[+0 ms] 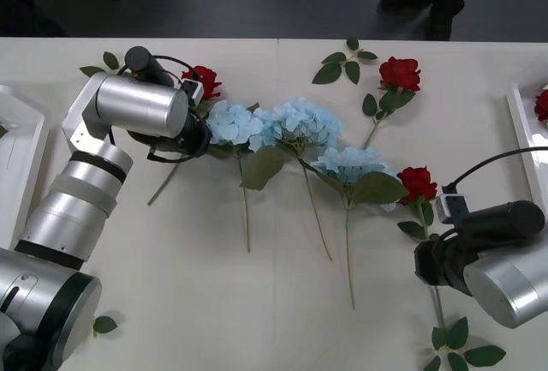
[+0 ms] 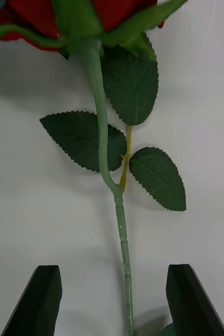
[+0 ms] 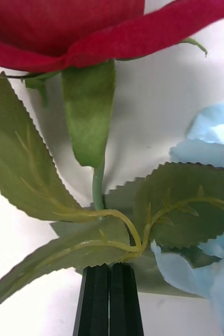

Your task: Put the red flowers into the right box and the blue flowers into the left box

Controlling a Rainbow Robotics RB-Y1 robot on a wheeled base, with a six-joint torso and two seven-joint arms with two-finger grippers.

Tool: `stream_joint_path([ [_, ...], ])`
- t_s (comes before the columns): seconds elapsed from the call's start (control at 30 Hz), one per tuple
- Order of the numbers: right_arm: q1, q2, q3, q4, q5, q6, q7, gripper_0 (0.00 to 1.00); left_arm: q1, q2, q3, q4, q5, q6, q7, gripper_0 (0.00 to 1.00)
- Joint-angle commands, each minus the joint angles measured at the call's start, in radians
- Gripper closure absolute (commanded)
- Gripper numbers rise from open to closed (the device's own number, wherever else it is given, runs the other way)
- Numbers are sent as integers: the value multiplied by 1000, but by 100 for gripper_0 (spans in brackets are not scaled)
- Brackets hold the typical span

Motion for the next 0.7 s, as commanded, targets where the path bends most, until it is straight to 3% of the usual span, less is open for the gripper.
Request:
stream_joint_path([
  [0.03, -5, 4, -7, 23, -7, -31, 55, 42, -32, 73, 18, -96, 75, 69, -58, 100],
  [0.3, -5, 4, 5, 104, -7, -99, 74, 42, -18, 162, 18, -204, 192, 182, -63, 100],
  [0.57, -10, 3, 25, 195, -9, -186, 101, 42, 129, 202, 93, -454, 321, 192, -117, 100],
  [0.7, -13, 3, 29, 214, -9, -209, 108, 42, 180, 191, 144, -506, 344, 192, -178, 100],
])
